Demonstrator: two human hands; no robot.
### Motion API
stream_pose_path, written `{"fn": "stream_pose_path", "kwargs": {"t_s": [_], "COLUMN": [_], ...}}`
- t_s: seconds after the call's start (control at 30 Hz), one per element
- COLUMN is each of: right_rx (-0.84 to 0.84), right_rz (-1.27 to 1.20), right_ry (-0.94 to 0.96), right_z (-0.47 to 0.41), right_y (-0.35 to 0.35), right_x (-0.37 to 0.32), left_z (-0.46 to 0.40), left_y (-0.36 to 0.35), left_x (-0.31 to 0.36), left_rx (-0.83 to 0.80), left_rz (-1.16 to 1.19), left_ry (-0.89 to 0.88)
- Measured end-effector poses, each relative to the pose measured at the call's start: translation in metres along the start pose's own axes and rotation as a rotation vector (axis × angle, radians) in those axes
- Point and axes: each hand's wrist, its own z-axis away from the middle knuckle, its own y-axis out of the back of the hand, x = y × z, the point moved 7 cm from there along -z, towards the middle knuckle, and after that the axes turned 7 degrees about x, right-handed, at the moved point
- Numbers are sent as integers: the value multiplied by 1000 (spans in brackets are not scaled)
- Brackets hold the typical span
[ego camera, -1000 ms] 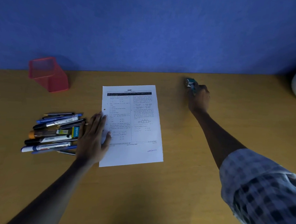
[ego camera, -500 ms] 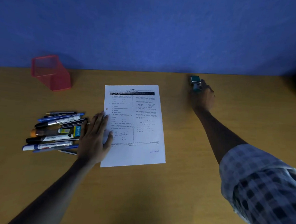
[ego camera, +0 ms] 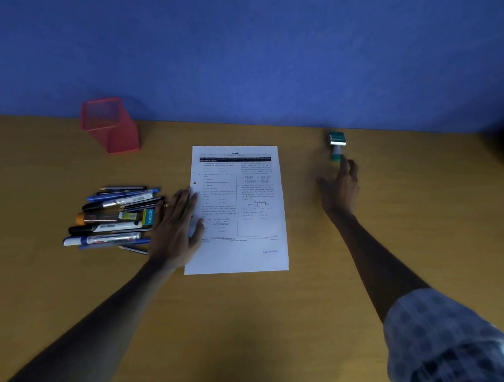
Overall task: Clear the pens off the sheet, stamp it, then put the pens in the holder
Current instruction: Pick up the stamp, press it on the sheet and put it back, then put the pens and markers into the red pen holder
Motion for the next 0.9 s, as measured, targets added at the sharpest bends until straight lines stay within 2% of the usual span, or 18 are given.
{"fn": "stream_pose_path", "kwargs": {"t_s": [0.37,0.57,0.9], "right_rx": [-173,-216,-263], "right_rz": [95,35,21], "right_ry": [169,148,237], "right_z": [73,98,135], "right_y": [3,10,14], "right_x": [-4,-13,-34], "left_z": [-2,11,37], "left_y": [13,30,53], "left_x": [1,-5,-12], "left_rx": [-46,-62,-8], "left_rz": [-42,-5,63], "left_ry": [-21,2,-66]}}
